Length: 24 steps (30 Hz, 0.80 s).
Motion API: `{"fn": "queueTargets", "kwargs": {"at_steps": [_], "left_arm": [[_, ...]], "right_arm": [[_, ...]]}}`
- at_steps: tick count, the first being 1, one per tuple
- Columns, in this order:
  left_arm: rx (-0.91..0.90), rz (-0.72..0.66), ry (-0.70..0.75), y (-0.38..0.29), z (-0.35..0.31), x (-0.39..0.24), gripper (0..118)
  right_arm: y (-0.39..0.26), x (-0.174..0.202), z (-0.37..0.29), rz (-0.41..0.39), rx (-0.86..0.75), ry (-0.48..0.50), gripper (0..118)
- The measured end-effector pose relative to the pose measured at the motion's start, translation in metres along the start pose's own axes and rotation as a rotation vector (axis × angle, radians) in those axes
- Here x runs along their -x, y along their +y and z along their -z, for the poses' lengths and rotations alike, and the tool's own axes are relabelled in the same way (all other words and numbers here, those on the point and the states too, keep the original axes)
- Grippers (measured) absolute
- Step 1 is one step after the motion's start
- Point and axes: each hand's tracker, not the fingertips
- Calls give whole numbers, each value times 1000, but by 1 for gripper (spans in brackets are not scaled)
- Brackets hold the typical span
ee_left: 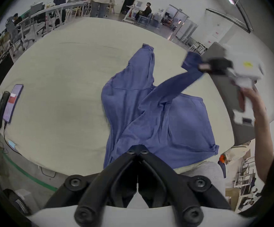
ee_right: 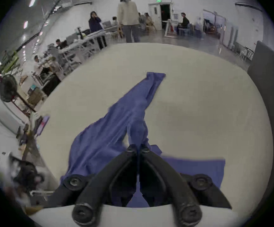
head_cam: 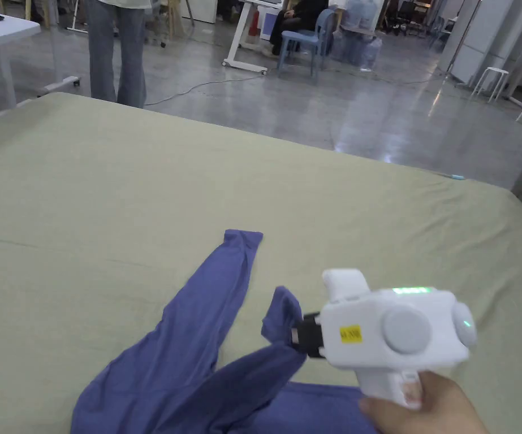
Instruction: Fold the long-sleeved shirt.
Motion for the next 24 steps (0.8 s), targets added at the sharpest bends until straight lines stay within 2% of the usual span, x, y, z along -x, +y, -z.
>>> {"fn": "queueTargets", "kwargs": {"at_steps": [4,6,8,11,13,17,18,19,20,21,22,23,24], "left_arm": [[1,-20,-6,-6,-4,-3,0],[5,-24,0,-9,-5,-5,0],[4,-22,6,-16,-7,1,0],[3,-19,8,-20,-12,-1,0],[3,-13,5,-26,-16,-1,0],[5,-10,-3,-30,-21,0,0],[5,-13,-3,-30,-21,1,0],[6,-15,-2,-30,-21,2,0],[7,-16,-1,-30,-20,3,0],[11,-16,3,-29,-19,4,0],[16,-14,9,-27,-18,5,0],[18,-11,14,-26,-17,5,0],[18,-9,19,-25,-16,4,0]], "right_arm": [[-95,16,-33,-24,166,-31,0],[-134,17,-21,-13,284,-55,0],[-168,24,10,-73,401,-101,0],[-193,20,56,-15,525,-111,0],[-202,19,80,-34,536,-137,0],[-186,21,78,31,588,-143,3],[-184,19,75,56,588,-137,9],[-176,18,58,33,572,-111,31],[-171,18,44,24,509,-92,63],[-163,20,22,28,412,-110,76],[-160,23,-2,47,321,-101,76],[-161,15,-14,61,252,-76,101],[-160,17,-33,71,183,-45,110]]}}
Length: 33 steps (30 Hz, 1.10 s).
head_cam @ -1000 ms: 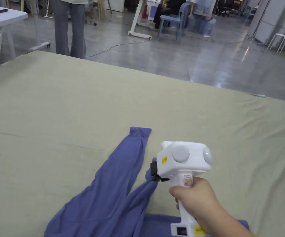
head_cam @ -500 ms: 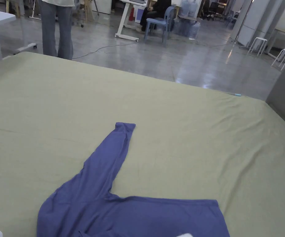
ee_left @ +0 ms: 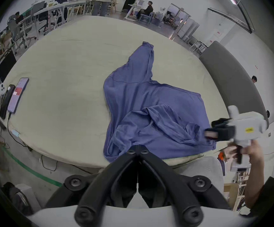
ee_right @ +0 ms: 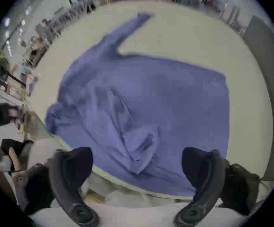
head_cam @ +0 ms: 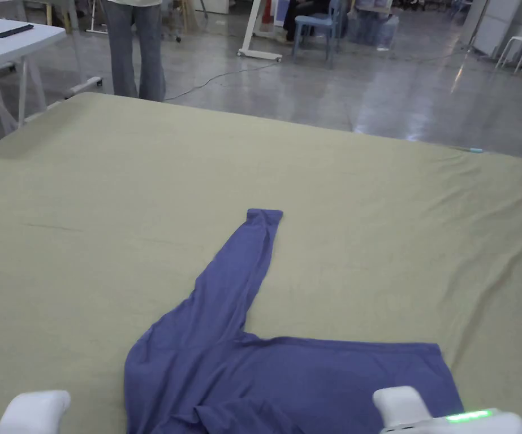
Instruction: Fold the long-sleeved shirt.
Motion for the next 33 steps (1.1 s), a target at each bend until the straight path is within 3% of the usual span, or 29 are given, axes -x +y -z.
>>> {"fn": "queueTargets", "kwargs": {"at_steps": [3,4,5,6,7,9,12,13,14,15,16,17,20,22,23,26,28,29,31,33], "left_arm": [[1,-11,4,6,9,2,0],[3,-17,7,8,13,1,0],[5,-20,11,10,17,1,0],[10,-19,17,13,23,0,0],[16,-14,23,16,28,-1,0],[11,-9,49,25,39,-3,0],[-7,23,101,53,66,-1,1],[-31,49,144,67,77,-1,25],[-54,86,160,79,88,0,84],[-63,116,191,94,104,2,117],[-70,121,228,111,122,14,118],[-144,128,187,119,136,18,116],[-34,98,311,150,193,39,115],[22,100,313,154,228,53,103],[45,125,323,153,240,58,84],[60,222,382,142,243,45,75],[37,235,378,146,234,40,72],[46,244,363,144,233,36,56],[53,254,306,142,232,33,0],[79,226,231,151,218,26,0]], "right_arm": [[-12,-1,-23,58,-66,66,105],[-17,-1,-24,53,-56,55,87],[-20,1,-20,56,-48,37,36],[-24,3,-12,60,-28,-8,0],[-28,7,-11,64,-38,-29,0],[-32,7,-2,19,-1,23,0],[-28,13,0,61,-26,69,0],[-25,11,-1,69,-28,81,0],[-23,9,-1,79,-33,83,0],[-21,6,-1,73,-33,91,0],[-19,2,-1,80,-34,88,0],[-18,-1,0,85,-36,85,0],[-19,-21,7,133,-35,57,0],[-19,-39,10,184,-17,22,0],[-17,-42,10,207,-21,-11,0],[-12,-72,14,302,-39,-60,0],[0,-93,20,309,-28,-141,0],[9,-104,22,284,-33,-182,0],[36,-131,27,280,-41,-251,0],[69,-162,37,282,-69,-256,0]]}}
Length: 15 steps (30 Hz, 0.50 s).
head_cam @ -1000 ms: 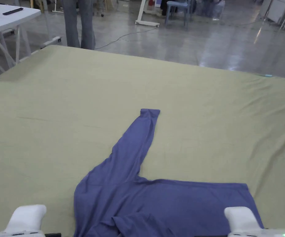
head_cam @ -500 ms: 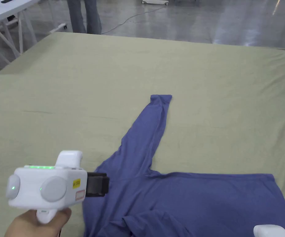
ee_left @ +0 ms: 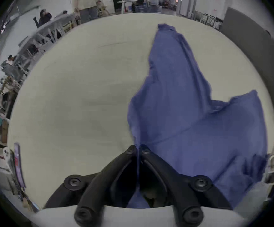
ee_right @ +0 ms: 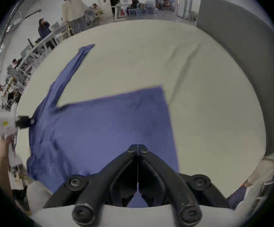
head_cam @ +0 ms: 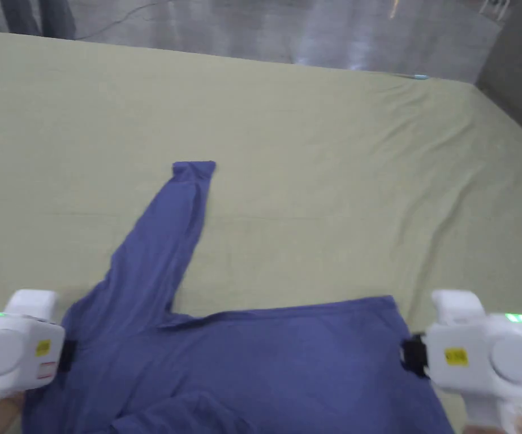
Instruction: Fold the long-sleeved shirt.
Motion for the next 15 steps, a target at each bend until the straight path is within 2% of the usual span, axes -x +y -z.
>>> {"fn": "queueTargets", "kwargs": {"at_steps": [1,2,3,4,5,7,9,10,11,12,14,15], "left_arm": [[-20,-12,-15,1,-4,1,0],[-30,-2,9,2,-9,2,0],[-48,14,28,4,-17,-2,0],[-51,8,16,6,-24,1,0],[-59,-1,6,7,-27,3,0],[-70,-23,-18,12,-41,3,0],[-85,-5,11,14,-46,5,0],[-86,1,14,15,-48,5,0],[-86,5,13,17,-55,0,0],[-87,5,10,18,-56,1,0],[-83,6,12,18,-60,-1,0],[-83,12,12,19,-63,-4,0]], "right_arm": [[21,-8,11,10,-8,6,8],[41,-16,24,24,-10,11,61],[60,-22,42,74,25,11,99],[81,-29,61,79,56,25,118],[89,-32,68,78,63,50,118],[104,-26,90,72,147,30,118],[111,-22,119,16,251,-36,118],[112,-23,130,17,278,-60,109],[109,-20,136,20,294,-53,85],[105,-17,142,-6,312,-70,76],[105,-10,136,-52,263,-112,72],[105,-7,132,-62,265,-114,57]]}}
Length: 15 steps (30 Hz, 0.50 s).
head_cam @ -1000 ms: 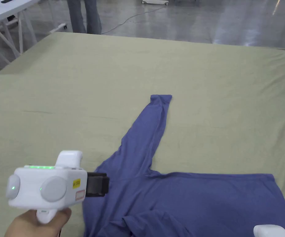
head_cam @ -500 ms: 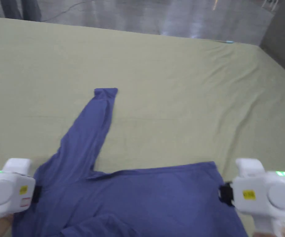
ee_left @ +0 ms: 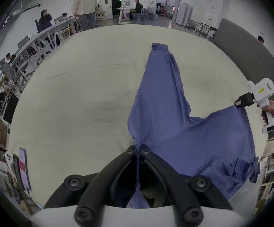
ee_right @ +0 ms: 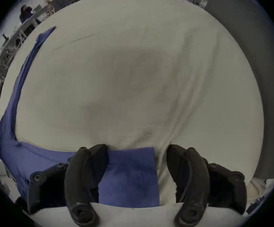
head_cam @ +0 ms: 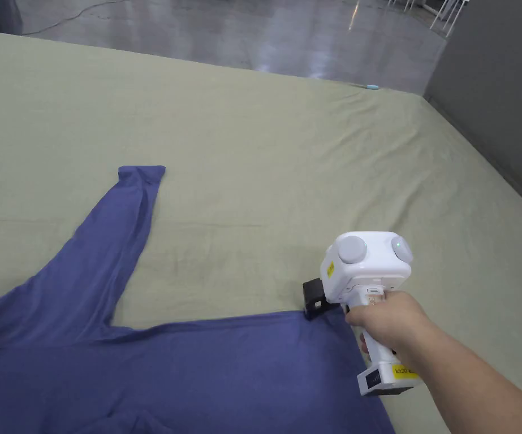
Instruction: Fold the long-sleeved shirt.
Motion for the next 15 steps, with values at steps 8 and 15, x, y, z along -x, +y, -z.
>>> {"fn": "queueTargets", "kwargs": {"at_steps": [8,15], "left_arm": [[-34,47,-17,12,-39,-5,0],[-89,117,-95,55,-120,-7,0]], "right_arm": [[-45,-7,-74,-112,-96,83,0],[-80,-48,-220,-175,-304,85,0]]}}
